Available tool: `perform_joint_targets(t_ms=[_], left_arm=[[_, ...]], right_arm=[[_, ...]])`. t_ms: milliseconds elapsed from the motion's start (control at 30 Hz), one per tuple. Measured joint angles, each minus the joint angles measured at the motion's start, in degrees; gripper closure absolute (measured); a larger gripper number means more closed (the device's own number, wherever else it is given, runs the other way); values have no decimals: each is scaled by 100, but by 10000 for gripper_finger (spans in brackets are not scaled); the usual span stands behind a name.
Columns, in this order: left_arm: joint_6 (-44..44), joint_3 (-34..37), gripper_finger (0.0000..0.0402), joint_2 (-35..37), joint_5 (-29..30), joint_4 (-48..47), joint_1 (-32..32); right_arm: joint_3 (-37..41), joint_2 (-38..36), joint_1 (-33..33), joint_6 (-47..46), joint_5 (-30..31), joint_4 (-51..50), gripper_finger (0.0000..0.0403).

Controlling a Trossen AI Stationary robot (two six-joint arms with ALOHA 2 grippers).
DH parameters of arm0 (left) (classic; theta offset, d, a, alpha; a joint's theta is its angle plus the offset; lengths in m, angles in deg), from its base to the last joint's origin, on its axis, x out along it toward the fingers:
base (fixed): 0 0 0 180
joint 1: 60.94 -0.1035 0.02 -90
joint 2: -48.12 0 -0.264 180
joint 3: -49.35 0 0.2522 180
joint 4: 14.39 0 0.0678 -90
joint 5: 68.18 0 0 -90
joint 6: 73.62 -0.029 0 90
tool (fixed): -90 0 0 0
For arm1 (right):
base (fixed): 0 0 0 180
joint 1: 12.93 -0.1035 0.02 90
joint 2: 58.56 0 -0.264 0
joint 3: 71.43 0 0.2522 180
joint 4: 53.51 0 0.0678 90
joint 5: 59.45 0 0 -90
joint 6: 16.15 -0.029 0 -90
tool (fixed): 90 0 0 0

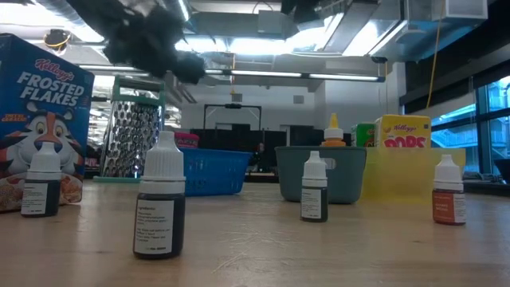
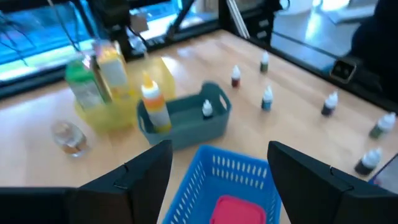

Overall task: Pick & Place Kitchen Items
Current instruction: Put the orange food coloring bottle into the green bin

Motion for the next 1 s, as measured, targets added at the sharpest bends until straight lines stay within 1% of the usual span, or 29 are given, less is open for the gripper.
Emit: perform_joint_targets(t_ms=[100, 167, 200, 300, 367, 467, 533, 667, 800, 900, 1000], left_arm=[[387, 0, 141, 445, 150, -5, 42], [808, 0, 141, 730, 456, 0, 142], [1027, 0, 141, 861, 705, 1, 219], [1731, 2, 141, 1183, 1701, -7, 556], [2063, 7, 141, 1367, 2338, -12, 838], [2646, 7, 141, 1623, 3065, -18, 1279], [2936, 7, 141, 1769, 3352, -111, 1570], [3187, 8, 141, 1988, 3825, -288, 2160], [3471, 7, 141, 2172, 4594, -300, 2752], [3790, 7, 141, 2265, 5034, -317, 3110], [4051, 7, 141, 2297, 5154, -349, 3405]], right_arm=[[2, -65, -23, -107, 1, -134, 94], [4, -140, -79, -224, 2, -358, 94], [2, -165, -119, -305, 18, -418, 94], [4, -249, -284, -547, 125, -730, 94], [4, -324, -425, -602, 276, -688, 94], [4, -525, -628, -631, 316, -688, 94], [0, -635, -763, -723, 324, -692, 94], [2, -825, -1110, -752, 524, -692, 94], [54, -1140, -1391, -653, 626, -692, 94], [212, -1648, -1559, -684, 626, -690, 94], [618, -2281, -1777, -936, 633, -689, 94]])
